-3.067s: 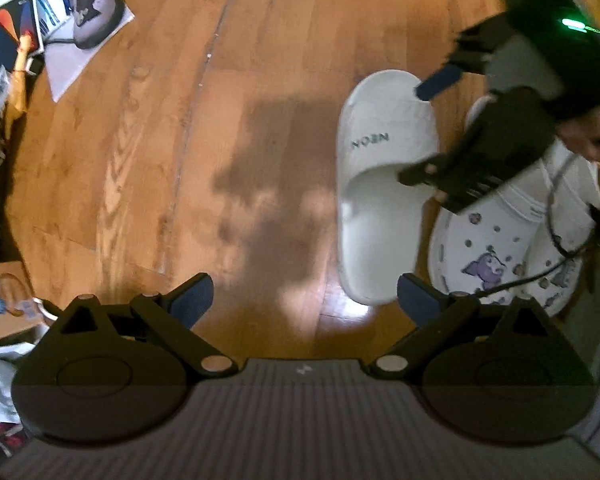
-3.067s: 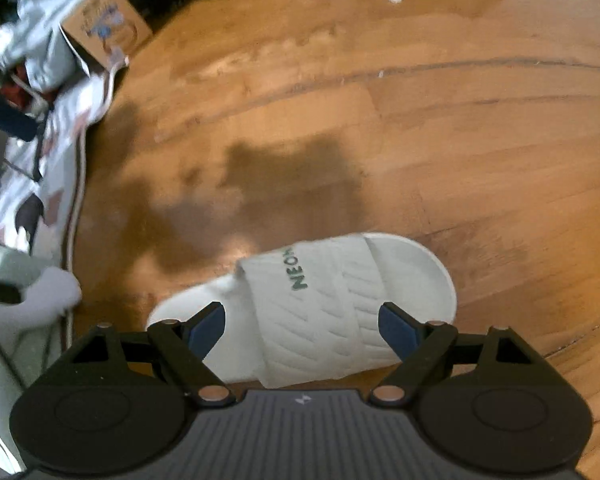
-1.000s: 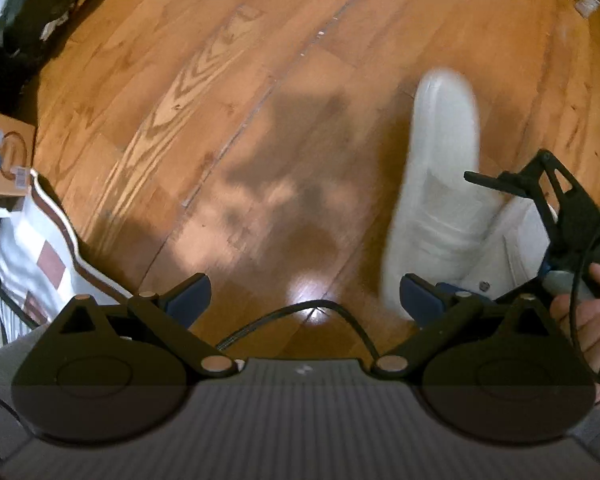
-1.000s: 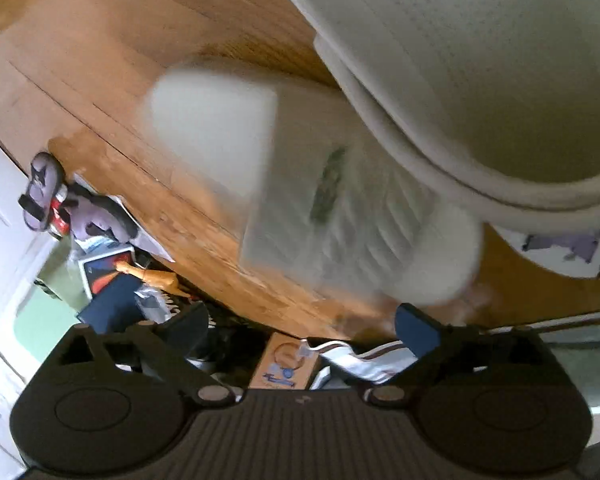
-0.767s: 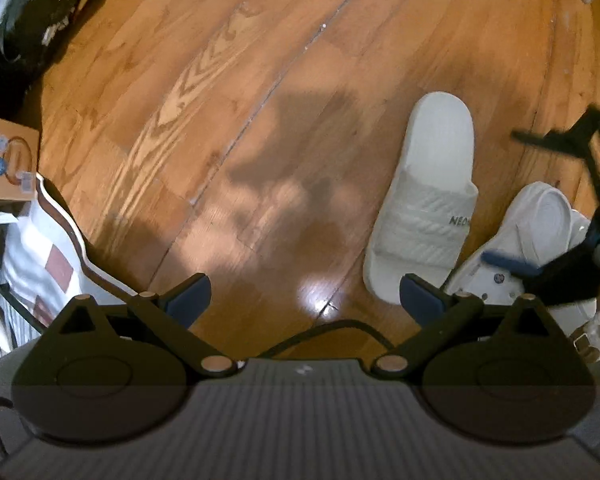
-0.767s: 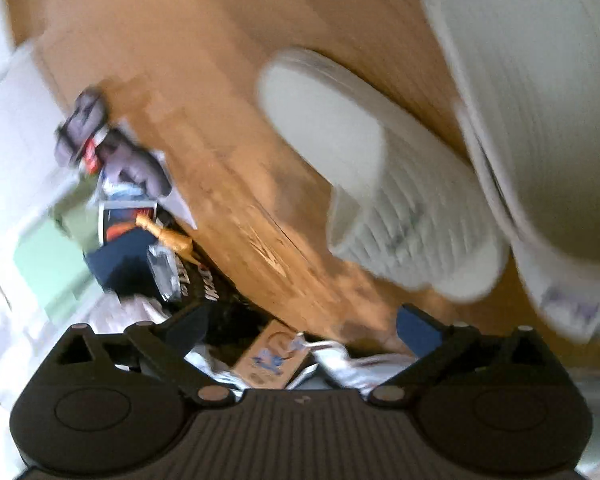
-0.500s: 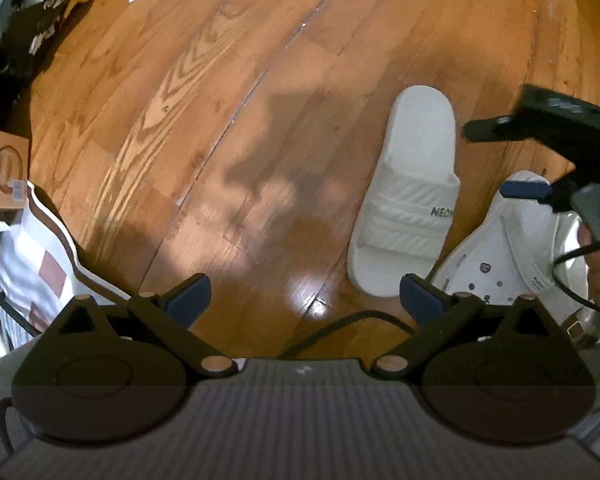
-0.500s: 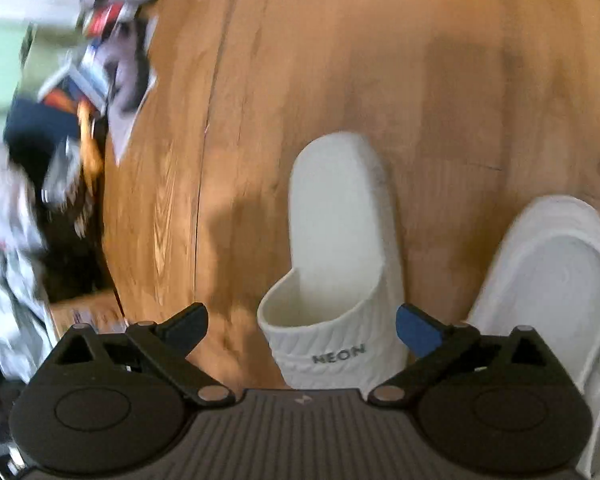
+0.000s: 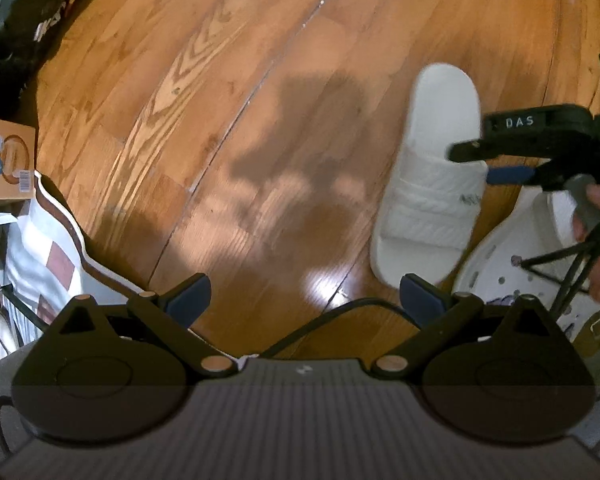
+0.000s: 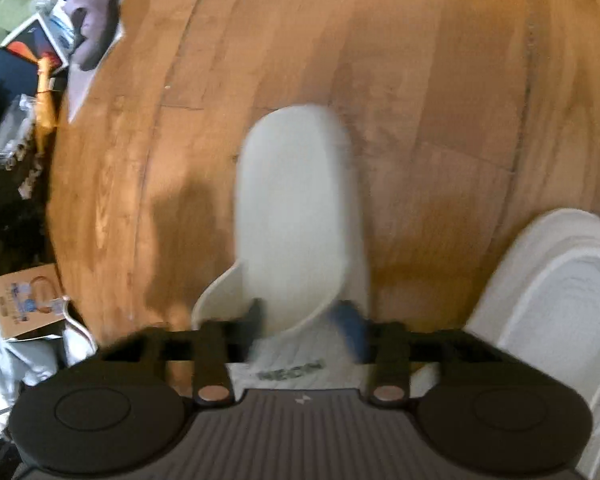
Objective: Organize scattered shoes
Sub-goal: 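Rotate the slide with the right gripper, set it beside the clogs, open, then reach the left gripper to the second white NEON slide by the cabinet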
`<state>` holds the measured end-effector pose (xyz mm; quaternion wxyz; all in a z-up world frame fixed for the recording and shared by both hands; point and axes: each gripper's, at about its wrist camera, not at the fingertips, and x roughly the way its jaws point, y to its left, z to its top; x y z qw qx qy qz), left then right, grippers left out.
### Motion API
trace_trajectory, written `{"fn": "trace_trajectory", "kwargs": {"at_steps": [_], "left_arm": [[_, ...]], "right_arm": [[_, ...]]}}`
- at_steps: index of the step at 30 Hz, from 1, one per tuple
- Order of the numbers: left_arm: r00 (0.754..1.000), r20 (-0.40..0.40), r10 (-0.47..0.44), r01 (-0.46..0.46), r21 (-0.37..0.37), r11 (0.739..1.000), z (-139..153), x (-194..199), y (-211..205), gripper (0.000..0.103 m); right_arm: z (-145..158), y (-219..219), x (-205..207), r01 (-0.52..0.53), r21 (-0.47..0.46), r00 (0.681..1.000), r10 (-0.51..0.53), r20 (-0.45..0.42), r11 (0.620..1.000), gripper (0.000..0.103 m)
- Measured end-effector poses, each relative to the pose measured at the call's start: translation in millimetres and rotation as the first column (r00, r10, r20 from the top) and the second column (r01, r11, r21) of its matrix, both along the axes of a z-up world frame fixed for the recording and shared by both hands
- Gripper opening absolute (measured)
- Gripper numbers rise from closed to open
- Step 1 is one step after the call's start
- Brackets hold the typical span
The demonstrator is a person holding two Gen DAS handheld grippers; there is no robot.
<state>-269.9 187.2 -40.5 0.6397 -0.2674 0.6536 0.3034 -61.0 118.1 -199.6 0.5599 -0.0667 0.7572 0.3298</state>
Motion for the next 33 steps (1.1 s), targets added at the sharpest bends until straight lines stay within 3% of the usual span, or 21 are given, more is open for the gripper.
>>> {"fn": "trace_trajectory", "kwargs": {"at_steps": [3, 7, 10, 11, 12, 13, 15, 17, 20, 22, 26, 29, 33], "left_arm": [[1.0, 0.003, -0.011, 0.011, -0.003, 1.0, -1, 1, -2, 0.102], [1.0, -0.001, -0.013, 0.013, -0.01, 1.0, -5, 3, 0, 0.102], [1.0, -0.001, -0.013, 0.013, -0.005, 1.0, -6, 6, 1, 0.102], [1.0, 0.0, -0.019, 0.019, -0.006, 1.0, -7, 8, 1, 0.102], [1.0, 0.004, -0.029, 0.029, -0.003, 1.0, -7, 11, 0, 0.102], [0.999, 0.007, -0.04, 0.04, 0.002, 0.999, -8, 14, -1, 0.102], [0.996, 0.021, -0.082, 0.082, 0.017, 0.997, -11, 22, -7, 0.102], [0.988, 0.041, -0.147, 0.146, 0.042, 0.988, -13, 34, -14, 0.102], [0.968, 0.057, -0.245, 0.238, 0.101, 0.966, -15, 54, -27, 0.102], [0.949, 0.081, -0.306, 0.296, 0.121, 0.948, -14, 71, -39, 0.102], [0.896, 0.182, -0.406, 0.391, 0.111, 0.914, -6, 109, -65, 0.102], [0.83, 0.266, -0.489, 0.483, 0.095, 0.871, -1, 137, -97, 0.102], [0.721, 0.349, -0.599, 0.615, 0.077, 0.785, 1, 174, -146, 0.102]], "right_arm": [[-1, -6, -1, 0.016, -0.001, 1.0, -0.016, -0.003, 1.0, 0.02], [6, -8, -9, 0.018, -0.016, 0.997, -0.017, 0.072, 1.0, 0.015], [11, -16, -12, 0.075, -0.032, 0.992, -0.072, 0.102, 0.997, 0.012], [11, -20, -10, 0.109, -0.04, 0.99, -0.105, 0.095, 0.993, 0.016], [12, -28, -6, 0.158, -0.062, 0.985, -0.153, 0.076, 0.986, 0.041], [14, -34, -1, 0.185, -0.081, 0.982, -0.181, 0.054, 0.979, 0.057], [19, -49, 18, 0.246, 0.008, 0.967, -0.245, -0.062, 0.969, 0.084], [28, -64, 38, 0.275, 0.058, 0.958, -0.268, -0.105, 0.96, 0.089], [58, -95, 66, 0.301, 0.073, 0.953, -0.303, 0.016, 0.951, 0.089], [81, -121, 81, 0.31, 0.102, 0.944, -0.319, 0.086, 0.945, 0.089], [104, -165, 95, 0.348, 0.116, 0.921, -0.363, 0.143, 0.93, 0.089], [115, -211, 111, 0.419, 0.078, 0.875, -0.426, 0.229, 0.904, 0.089], [117, -263, 122, 0.492, -0.035, 0.818, -0.447, 0.362, 0.87, 0.089]]}}
